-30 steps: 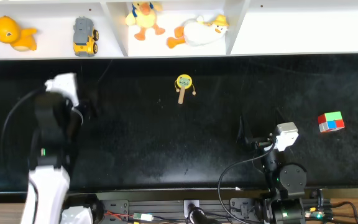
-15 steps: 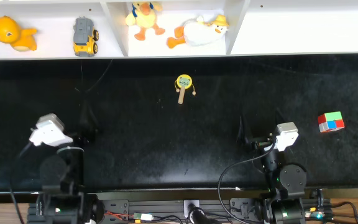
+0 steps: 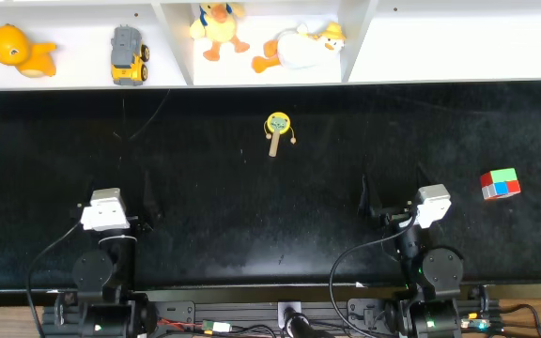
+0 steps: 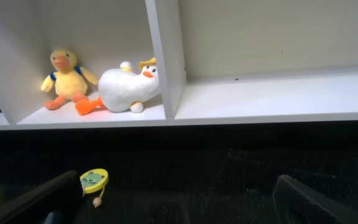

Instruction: Store Toys

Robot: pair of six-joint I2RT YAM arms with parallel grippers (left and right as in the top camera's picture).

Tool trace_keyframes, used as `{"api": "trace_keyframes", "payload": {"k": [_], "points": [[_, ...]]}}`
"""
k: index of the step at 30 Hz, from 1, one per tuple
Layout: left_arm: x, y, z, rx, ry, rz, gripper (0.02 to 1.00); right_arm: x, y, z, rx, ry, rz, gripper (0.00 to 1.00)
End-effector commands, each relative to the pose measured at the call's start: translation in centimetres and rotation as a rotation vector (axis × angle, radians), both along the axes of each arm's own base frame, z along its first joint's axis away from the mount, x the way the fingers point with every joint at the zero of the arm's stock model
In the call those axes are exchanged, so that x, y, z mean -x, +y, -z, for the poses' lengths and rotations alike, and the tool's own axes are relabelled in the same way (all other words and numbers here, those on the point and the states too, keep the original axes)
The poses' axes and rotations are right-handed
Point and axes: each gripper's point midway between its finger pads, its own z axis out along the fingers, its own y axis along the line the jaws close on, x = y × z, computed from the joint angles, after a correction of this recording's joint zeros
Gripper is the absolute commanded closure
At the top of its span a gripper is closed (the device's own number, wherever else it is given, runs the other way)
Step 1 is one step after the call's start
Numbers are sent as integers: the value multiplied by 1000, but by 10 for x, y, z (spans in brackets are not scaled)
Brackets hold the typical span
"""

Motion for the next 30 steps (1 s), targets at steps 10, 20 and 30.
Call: {"api": "trace_keyframes", "payload": {"k": [10,20,30], "points": [[0,-8,0,-62,1,48,20,0,2,3,-4,-1,-12,5],[0,-8,0,-63,1,48,20,0,2,3,-4,-1,-12,7],[0,-8,0,-63,1,48,20,-3,-21,3,6,-1,126,5]]}}
